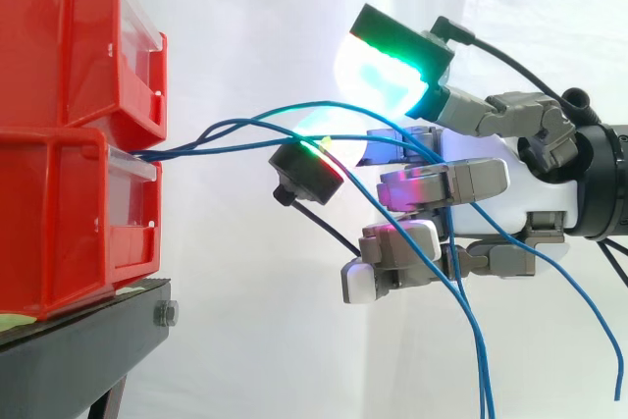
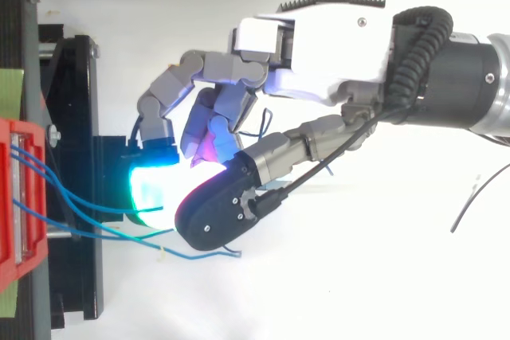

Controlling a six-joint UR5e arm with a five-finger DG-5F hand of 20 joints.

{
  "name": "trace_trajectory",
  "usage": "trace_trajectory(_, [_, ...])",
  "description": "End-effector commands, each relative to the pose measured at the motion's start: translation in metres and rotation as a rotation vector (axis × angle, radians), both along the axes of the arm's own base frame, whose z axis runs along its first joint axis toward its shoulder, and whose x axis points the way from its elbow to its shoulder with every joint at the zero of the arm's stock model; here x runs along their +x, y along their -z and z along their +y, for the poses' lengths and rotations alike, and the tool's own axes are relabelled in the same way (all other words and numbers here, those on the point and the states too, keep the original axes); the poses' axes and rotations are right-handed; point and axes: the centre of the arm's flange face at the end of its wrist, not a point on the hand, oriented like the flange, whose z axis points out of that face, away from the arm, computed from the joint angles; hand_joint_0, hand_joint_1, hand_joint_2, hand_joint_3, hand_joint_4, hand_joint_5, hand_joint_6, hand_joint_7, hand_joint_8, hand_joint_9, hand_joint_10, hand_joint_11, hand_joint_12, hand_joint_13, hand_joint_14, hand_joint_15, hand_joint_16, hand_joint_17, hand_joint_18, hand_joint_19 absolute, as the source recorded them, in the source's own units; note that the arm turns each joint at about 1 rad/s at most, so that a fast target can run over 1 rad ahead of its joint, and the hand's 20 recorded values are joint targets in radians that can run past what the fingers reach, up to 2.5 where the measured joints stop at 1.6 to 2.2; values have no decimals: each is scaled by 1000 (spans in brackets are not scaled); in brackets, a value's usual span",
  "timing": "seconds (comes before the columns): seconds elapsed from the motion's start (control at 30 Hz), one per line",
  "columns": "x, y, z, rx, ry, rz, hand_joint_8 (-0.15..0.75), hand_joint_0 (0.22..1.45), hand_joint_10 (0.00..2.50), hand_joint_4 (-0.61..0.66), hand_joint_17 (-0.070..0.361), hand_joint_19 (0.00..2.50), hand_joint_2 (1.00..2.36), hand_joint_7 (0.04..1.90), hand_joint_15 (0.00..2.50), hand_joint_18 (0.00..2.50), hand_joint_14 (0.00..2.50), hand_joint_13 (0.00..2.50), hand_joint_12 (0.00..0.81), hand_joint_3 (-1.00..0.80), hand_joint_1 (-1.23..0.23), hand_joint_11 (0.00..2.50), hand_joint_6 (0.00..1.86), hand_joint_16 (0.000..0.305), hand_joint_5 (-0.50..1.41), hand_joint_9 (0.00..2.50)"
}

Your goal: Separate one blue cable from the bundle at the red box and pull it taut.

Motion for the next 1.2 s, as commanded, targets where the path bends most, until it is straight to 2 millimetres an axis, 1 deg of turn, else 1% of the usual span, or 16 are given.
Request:
trace_trajectory(0.0, [0,1,0,0,0,4,106,525,855,2,3,825,1000,888,1202,409,14,1063,192,-500,-638,1220,897,1,-155,1134])
trace_trajectory(0.23, [0,0,2,0,-2,1,114,496,901,10,6,831,1000,889,1196,396,13,1055,202,-500,-655,1173,891,3,-155,1117])
trace_trajectory(0.27, [0,0,3,0,-3,-1,115,493,911,9,6,840,1000,880,1205,396,12,1056,203,-500,-651,1195,891,3,-155,1112])
trace_trajectory(0.37, [0,0,4,0,-3,1,122,477,932,16,9,835,1000,883,1200,397,11,1060,207,-500,-639,1153,890,4,-154,1110])
trace_trajectory(0.5, [1,1,4,0,0,2,128,469,879,27,10,826,1000,839,1183,399,11,1075,214,-500,-645,1175,886,4,-149,1158])
trace_trajectory(0.7, [1,0,9,-3,-5,2,127,465,851,38,11,825,1000,854,1182,408,11,1084,214,-500,-663,1201,875,5,-145,1171])
trace_trajectory(0.87, [1,0,10,-3,-3,1,106,518,711,17,5,830,1000,911,1194,407,14,1081,197,-500,-731,1299,868,2,-146,1191])
trace_trajectory(0.97, [1,0,11,-3,-5,1,92,592,610,3,-1,837,1000,931,1201,406,16,1083,175,-500,-737,1391,868,0,-145,1224])
trace_trajectory(1.0, [1,0,10,-3,-3,2,92,613,596,-7,-2,838,1000,928,1204,406,17,1088,176,-500,-734,1392,869,1,-143,1238])
trace_trajectory(1.17, [1,0,13,-2,-6,2,90,624,593,-37,-2,838,1007,946,1212,420,17,1095,171,-406,-739,1406,876,1,-139,1247])
